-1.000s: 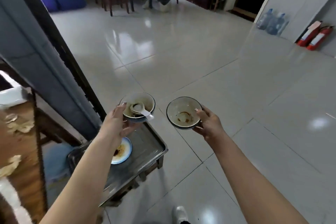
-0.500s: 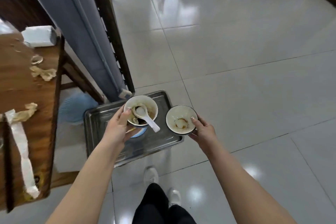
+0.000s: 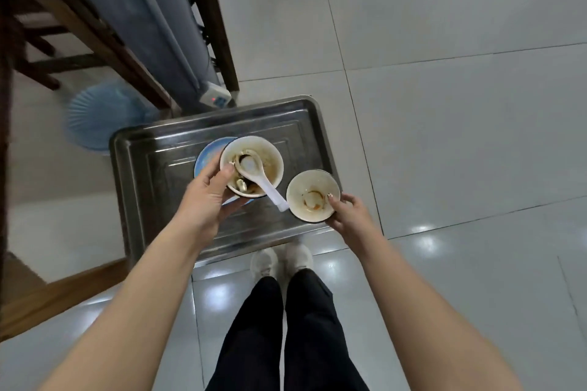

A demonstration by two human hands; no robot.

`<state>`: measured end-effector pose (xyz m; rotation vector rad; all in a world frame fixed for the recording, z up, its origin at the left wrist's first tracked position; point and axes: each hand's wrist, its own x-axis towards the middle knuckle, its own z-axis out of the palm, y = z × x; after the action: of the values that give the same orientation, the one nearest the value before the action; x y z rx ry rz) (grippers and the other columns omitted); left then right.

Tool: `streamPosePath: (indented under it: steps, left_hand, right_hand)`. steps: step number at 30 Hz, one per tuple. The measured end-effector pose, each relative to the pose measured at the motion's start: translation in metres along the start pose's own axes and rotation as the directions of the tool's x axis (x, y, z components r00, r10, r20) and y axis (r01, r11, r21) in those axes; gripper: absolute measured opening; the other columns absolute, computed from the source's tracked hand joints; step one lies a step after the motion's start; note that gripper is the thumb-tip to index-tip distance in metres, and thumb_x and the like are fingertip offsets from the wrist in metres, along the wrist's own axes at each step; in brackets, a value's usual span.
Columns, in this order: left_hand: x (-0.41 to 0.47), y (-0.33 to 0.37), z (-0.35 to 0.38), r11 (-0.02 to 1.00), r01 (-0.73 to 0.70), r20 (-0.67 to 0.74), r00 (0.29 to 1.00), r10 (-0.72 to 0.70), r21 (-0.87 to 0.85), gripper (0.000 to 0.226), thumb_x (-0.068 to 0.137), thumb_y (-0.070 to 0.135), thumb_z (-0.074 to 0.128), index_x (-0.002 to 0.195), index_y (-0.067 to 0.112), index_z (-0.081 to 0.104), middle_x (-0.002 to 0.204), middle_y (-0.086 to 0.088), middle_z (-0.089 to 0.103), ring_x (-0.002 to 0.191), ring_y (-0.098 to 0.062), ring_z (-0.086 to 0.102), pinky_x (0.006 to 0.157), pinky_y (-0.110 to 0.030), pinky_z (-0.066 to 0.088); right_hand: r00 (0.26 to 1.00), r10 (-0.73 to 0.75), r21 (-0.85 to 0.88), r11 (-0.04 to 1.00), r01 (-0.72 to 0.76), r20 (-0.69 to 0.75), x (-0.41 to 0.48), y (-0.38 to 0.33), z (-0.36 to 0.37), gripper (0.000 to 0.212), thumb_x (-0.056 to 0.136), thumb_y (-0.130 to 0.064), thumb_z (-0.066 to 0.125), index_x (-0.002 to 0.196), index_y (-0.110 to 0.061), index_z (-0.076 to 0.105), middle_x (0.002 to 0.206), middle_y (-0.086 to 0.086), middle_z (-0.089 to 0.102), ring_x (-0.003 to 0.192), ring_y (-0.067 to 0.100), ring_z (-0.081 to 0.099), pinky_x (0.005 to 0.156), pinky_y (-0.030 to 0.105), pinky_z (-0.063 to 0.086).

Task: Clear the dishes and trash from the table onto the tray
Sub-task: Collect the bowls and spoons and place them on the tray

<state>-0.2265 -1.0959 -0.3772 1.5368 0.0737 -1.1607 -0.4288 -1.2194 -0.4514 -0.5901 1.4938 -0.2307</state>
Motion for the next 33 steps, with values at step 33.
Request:
streamPosePath:
  steps: [33]
  left_hand:
    - [0.058, -0.085, 0.026, 0.988, 0.135, -0.028, 0.990, -0.138, -0.077, 0.031, 0.098, 0.017, 0.048, 0.126, 0.029, 0.058, 0.100, 0.009, 0.068, 0.091, -0.013, 0.067, 0.068, -0.026, 0.059]
  right_hand:
    - [0.943, -0.334, -0.667, 0.700, 0.255, 0.009, 0.083, 0.027, 0.006, 0.032, 0.091, -0.026, 0.063, 0.117, -0.007, 0.063, 0.100, 0.002, 0.064, 0.093, 0.018, 0.058, 0.087, 0.035, 0.050]
